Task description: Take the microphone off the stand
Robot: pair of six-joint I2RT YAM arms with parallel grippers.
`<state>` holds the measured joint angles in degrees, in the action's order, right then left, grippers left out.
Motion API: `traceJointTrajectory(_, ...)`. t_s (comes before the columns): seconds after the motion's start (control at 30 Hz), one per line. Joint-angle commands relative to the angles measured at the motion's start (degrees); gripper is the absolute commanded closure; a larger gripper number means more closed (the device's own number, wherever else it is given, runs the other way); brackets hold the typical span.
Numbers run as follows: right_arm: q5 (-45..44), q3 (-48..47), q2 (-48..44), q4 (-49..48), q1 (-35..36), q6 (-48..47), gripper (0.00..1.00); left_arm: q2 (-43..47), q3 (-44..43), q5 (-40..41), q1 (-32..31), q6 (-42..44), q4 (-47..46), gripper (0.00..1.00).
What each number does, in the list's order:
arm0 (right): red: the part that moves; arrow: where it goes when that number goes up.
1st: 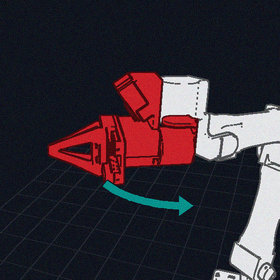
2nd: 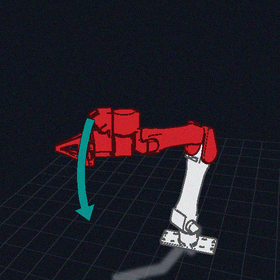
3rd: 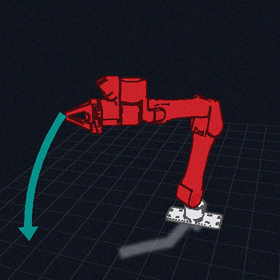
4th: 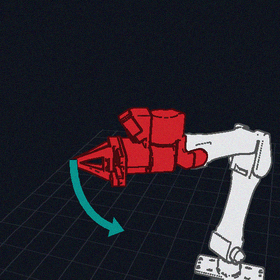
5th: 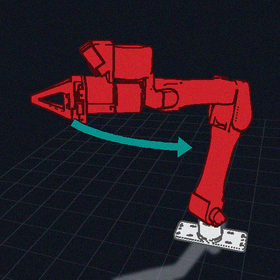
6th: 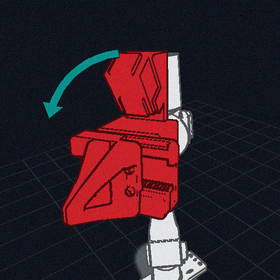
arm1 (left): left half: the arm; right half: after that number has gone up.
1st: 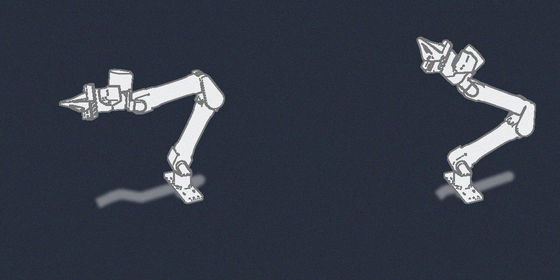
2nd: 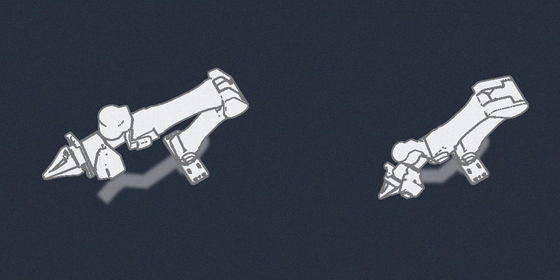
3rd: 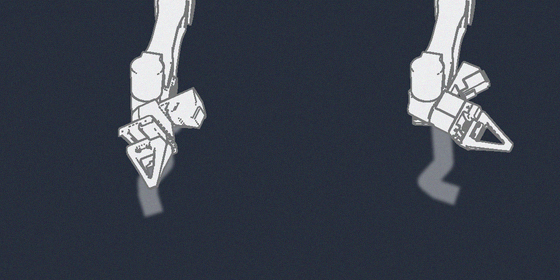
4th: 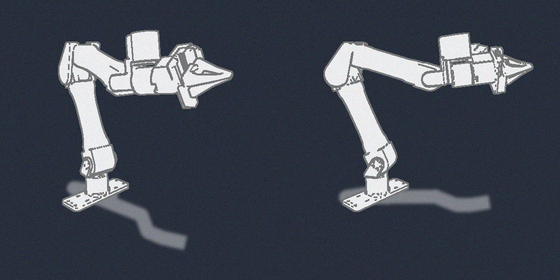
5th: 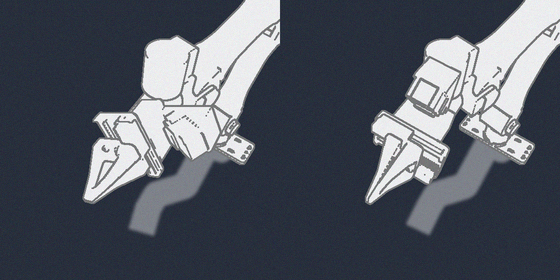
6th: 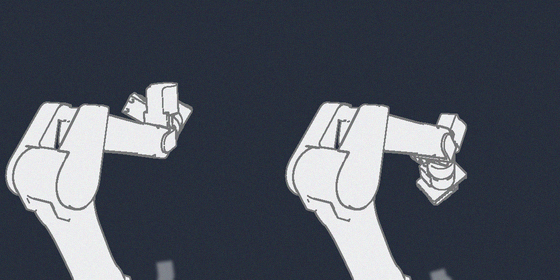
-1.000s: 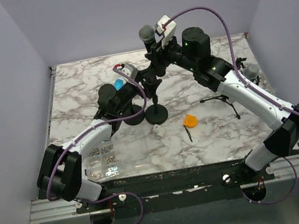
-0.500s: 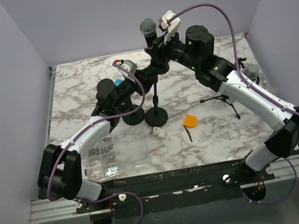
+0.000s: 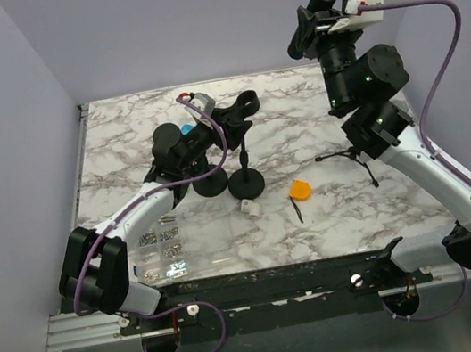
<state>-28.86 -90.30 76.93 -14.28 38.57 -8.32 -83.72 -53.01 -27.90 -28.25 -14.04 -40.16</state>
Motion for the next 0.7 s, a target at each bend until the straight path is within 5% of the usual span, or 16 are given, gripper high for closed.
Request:
traceJointTrajectory(0.0,-14.74,8.5,2.85,-4.45,-0.88,-5.17,0.99,1.68,1.07,2.65,-0.23,-1.86,1.21,0.33)
traceJointTrajectory(0.17,-14.71,12.73,7.64,1.47,-3.9,0.93,0.99,3.57,0.91,2.8,-0.23,-1.61,2.68,0.15)
traceJointTrajectory(0.4,-5.82,7.66,18.36,17.4,-8.76,11.55,0.99,8.99,0.35,4.45,-0.23,0.1,7.2,0.12)
traceJointTrajectory(0.67,9.38,-11.04,37.31,43.04,-14.64,20.41,0.99,18.77,-1.77,7.78,-0.06,3.68,15.88,0.12)
